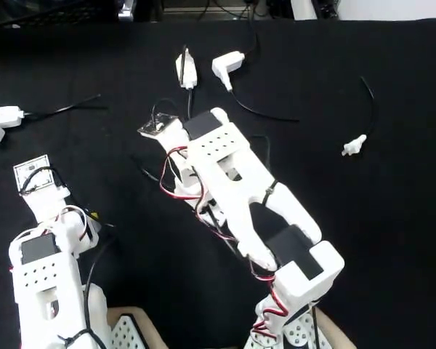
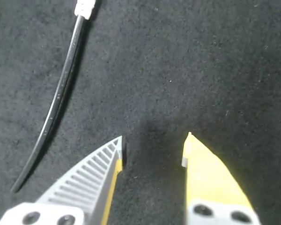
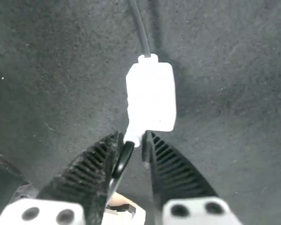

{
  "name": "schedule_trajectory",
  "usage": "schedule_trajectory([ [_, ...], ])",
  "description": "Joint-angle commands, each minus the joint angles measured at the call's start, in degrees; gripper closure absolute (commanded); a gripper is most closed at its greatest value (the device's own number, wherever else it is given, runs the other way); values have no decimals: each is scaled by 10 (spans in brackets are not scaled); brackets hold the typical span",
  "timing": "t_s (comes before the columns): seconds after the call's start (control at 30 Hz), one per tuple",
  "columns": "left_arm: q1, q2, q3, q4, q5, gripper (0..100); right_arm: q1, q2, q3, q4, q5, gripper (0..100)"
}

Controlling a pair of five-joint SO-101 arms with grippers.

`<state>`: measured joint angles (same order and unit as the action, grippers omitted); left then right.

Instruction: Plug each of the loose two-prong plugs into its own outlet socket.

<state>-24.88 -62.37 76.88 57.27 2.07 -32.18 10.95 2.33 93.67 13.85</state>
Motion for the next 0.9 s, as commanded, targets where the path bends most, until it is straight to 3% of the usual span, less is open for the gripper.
schedule_trajectory([
  [0.0, 7, -9, -3, -9, -5, 790, 24, -2, -11, -5, 6, 939],
  [0.27, 7, -9, -3, -9, -5, 790, 55, 22, -8, -33, 25, 985],
  [0.5, 7, -9, -3, -9, -5, 790, 19, 120, -12, -55, 22, 986],
  [0.87, 7, -9, -4, -9, -4, 790, -8, 128, -11, -28, -4, 984],
])
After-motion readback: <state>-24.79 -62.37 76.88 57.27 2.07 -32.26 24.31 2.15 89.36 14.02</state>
